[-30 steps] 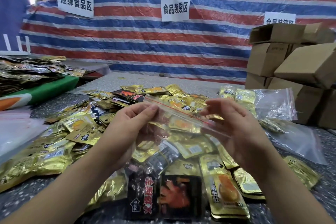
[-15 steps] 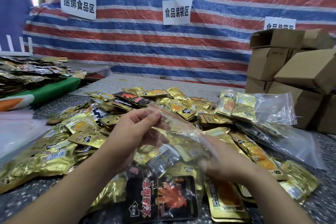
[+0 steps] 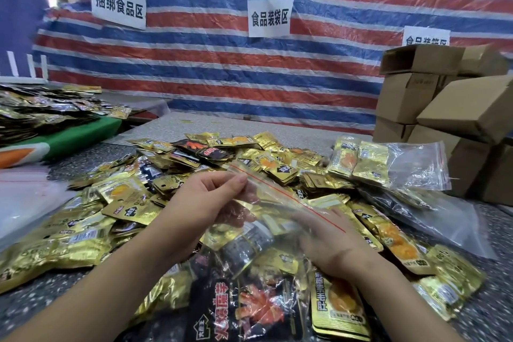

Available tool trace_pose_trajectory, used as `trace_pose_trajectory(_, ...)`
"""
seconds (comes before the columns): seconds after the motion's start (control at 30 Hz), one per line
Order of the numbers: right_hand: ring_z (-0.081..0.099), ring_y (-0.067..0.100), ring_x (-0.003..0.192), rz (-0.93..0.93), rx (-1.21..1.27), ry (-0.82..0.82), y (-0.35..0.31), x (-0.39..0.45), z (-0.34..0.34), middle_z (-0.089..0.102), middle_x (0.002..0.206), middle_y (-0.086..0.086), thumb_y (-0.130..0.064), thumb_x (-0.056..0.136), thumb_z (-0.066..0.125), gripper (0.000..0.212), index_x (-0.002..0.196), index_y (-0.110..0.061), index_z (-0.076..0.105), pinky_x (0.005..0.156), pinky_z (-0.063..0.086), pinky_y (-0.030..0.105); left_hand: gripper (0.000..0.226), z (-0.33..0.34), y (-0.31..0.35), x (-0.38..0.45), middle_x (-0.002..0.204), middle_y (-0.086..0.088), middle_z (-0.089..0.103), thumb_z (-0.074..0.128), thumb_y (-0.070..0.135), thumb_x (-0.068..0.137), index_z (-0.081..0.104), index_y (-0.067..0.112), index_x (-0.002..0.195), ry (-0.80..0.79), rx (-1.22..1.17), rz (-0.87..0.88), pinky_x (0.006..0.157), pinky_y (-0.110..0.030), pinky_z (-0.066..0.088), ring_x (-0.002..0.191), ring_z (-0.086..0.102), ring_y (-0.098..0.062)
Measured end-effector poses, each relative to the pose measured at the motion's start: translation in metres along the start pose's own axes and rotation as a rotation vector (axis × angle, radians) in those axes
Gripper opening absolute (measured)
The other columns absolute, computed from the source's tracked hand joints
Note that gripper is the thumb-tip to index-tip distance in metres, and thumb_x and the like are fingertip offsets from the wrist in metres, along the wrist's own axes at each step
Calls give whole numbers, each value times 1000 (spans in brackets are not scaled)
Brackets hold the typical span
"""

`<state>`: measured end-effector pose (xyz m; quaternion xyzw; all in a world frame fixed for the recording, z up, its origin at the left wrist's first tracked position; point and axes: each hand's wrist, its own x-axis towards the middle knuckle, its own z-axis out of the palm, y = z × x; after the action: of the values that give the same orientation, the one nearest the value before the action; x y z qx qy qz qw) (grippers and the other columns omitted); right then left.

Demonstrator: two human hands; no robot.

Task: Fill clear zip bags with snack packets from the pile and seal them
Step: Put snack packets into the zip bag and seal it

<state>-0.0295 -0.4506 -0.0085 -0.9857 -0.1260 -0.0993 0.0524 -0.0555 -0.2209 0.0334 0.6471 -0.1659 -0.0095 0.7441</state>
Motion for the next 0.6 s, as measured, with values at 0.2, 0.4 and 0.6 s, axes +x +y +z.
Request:
trace_pose_trajectory(0.2,51,-2,69,10,146,201,-2,3,-2,57,70,-21,-49,93,49,22,97,-39,68,82,50,28,24,-3,-1,1,83,-12,75,62,30,81,78,13,80,14,13,8,50,-23,51,60,65,-21)
trace_pose_trajectory(0.4,65,11,74,215,812,533,0,3,-8,71,81,-6,-23,102,53,20,89,-24,68,61,50,30,24,-2,-1,1,81,-11,74,60,31,82,78,16,77,10,1,5,49,-22,51,59,67,-20)
trace_pose_trajectory(0.6,69,33,102,658,1768,321,5,3,-28,74,107,16,-27,107,41,34,112,-4,65,92,55,55,21,-1,-2,1,78,-8,74,62,31,79,78,19,73,13,3,14,49,-21,51,58,68,-18)
